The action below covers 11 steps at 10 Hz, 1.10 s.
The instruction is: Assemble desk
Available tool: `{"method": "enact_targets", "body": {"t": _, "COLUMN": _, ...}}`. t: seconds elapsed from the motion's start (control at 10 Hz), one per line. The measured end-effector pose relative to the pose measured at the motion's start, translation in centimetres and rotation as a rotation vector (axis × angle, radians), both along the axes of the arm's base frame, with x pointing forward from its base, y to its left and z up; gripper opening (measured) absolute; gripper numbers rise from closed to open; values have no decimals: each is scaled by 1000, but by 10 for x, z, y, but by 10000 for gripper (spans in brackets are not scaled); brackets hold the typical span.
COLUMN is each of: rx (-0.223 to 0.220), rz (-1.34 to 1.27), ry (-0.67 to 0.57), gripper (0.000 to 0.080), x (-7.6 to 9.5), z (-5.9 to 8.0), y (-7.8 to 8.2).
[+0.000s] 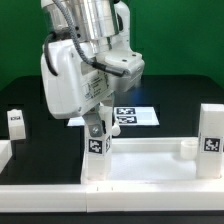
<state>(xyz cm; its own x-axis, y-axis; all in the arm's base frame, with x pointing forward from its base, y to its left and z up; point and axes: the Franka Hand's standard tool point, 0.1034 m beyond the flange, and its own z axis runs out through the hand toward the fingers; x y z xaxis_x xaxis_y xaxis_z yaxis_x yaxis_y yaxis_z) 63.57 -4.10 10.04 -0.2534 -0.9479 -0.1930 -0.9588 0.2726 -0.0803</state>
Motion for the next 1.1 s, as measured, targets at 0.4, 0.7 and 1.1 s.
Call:
{"method": "enact_targets", "body": {"t": 0.4, "rx": -61, "rz": 447, "ry": -50, "gripper": 636, "x": -4, "z": 0, "y": -4}}
{"method": "enact_targets", "body": {"t": 0.7, "rx": -123, "rz": 780, "ry": -88, "gripper": 647, "x": -4, "z": 1, "y": -7}}
{"method": "enact_targets", "body": {"t": 1.1, "rx": -232, "rz": 1339, "ry": -100, "gripper": 648, "x": -1, "z": 4, "y": -6}}
